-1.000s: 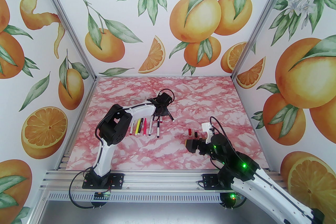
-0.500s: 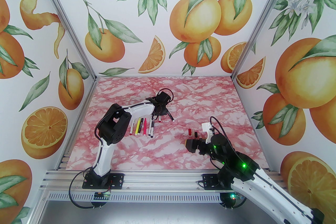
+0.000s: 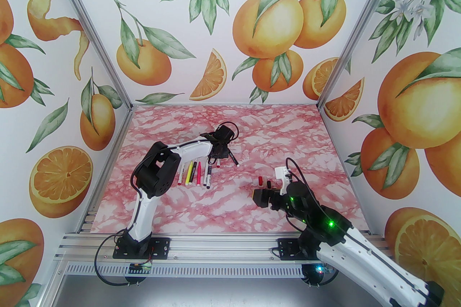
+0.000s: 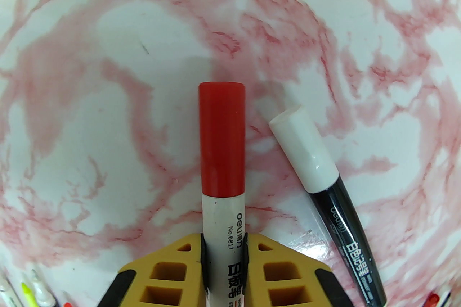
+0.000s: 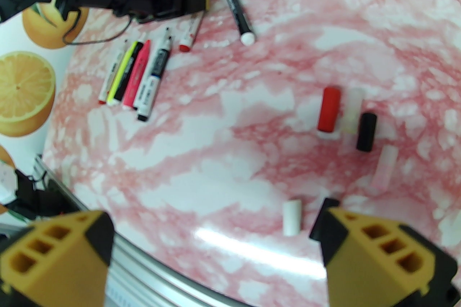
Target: Open the pen caps
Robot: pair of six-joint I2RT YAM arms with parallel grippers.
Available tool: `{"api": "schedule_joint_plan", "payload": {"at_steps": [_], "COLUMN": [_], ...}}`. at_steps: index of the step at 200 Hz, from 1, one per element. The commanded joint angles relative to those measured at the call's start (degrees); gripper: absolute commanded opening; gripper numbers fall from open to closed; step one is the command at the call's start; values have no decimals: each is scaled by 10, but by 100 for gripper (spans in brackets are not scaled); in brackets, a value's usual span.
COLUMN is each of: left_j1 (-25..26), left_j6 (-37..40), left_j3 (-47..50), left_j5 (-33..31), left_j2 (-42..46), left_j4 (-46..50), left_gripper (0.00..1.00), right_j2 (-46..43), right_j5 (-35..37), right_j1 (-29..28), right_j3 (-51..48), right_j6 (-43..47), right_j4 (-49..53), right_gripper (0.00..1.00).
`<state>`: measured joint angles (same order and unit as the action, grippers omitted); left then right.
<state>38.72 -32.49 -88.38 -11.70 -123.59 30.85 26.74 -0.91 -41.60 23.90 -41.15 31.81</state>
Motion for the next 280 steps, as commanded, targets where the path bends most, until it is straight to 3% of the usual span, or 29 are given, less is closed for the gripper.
{"api": "schedule_joint_plan", "payload": {"at_steps": [1,25,67,91,132,182,280], "left_j1": [-6,-7,-9,-9,-10,-3,46], "left_j6": [40,76,109,94,73,94,69], "left_j3": [10,43,176,266,364,429,422], "left_j5": [31,65,227,322,419,519,543], "left_j2": [20,76,204,279,382,458,444], "left_j4": [7,-15,-133,-226,-306,-339,-374], "left_gripper": [14,14,14,14,15,16,16], "right_j2": [0,19,39,59,120,175,256], "right_j5": [-2,-3,-15,-28,-60,-109,-143], "right_j1": [-3,-3,-3,1,22,56,56], "right_j3": [2,4,23,37,60,73,112], "right_j6": [-39,-84,-109,-118,-120,-121,-110], "right_j4": [-50,-90,-134,-155,-192,-241,-299], "right_gripper": [99,97,96,91,86,78,72]}}
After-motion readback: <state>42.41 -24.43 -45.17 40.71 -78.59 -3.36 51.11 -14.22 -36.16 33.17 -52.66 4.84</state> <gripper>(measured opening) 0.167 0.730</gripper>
